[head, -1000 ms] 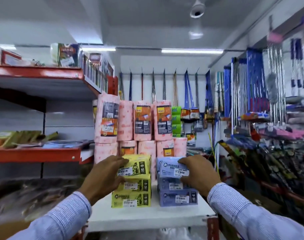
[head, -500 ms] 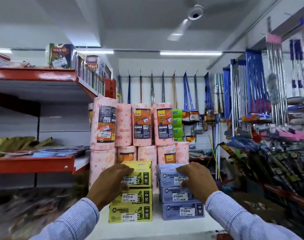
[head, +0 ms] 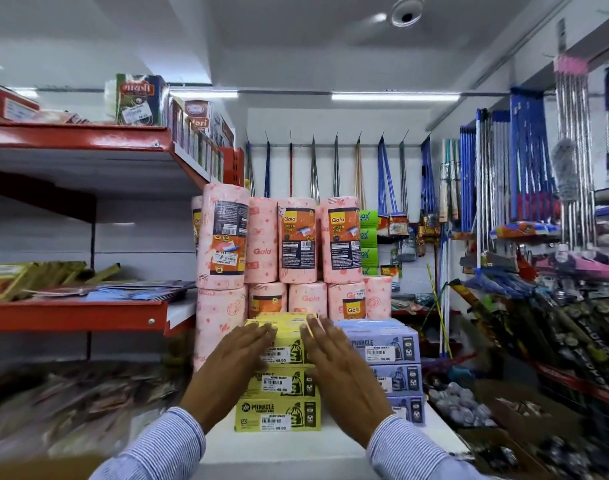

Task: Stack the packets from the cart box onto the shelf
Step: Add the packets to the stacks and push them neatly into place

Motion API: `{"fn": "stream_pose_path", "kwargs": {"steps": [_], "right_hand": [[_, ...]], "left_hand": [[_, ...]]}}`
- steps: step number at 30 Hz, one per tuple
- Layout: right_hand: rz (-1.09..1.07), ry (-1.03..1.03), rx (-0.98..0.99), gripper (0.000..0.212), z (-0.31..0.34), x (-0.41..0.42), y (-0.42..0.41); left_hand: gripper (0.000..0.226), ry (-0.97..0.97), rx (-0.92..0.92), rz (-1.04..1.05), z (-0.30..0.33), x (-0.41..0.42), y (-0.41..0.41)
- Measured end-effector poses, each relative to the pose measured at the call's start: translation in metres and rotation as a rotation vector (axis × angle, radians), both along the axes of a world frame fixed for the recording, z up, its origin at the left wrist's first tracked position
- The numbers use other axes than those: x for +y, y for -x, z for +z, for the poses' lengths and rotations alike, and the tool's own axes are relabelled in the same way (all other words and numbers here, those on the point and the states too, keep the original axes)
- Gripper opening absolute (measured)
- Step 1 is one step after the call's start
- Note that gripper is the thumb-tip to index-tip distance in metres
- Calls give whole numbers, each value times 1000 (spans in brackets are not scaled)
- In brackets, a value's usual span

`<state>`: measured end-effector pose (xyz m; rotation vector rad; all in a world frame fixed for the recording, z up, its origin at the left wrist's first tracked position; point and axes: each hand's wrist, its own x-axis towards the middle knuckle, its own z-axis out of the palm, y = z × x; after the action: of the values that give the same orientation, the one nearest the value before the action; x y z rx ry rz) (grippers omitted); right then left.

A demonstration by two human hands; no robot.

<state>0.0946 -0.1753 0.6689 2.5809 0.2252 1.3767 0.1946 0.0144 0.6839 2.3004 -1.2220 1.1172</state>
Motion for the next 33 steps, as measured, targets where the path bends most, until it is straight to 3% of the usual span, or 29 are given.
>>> {"fn": "stream_pose_path", "kwargs": {"steps": [4, 13, 16, 19, 25, 33], "right_hand": [[-28, 6, 56, 83, -9, 15, -22], [-6, -47, 149, 79, -15, 17, -34], [-18, -54, 156, 80, -16, 18, -35], [-36, -33, 144, 81, -17, 18, -33], [-60, 2, 54, 66, -11, 8, -5], [-123, -42, 25, 81, -7, -49, 43]], "left_hand": [[68, 40, 8, -4, -7, 6, 0], [60, 85, 33, -86, -10, 8, -7], [65, 86, 3, -82, -11, 8, -9], [71, -30, -82, -1, -14, 6, -11], [68, -77, -226, 104, -17, -2, 7], [82, -69, -202, -82, -11, -58, 51]]}}
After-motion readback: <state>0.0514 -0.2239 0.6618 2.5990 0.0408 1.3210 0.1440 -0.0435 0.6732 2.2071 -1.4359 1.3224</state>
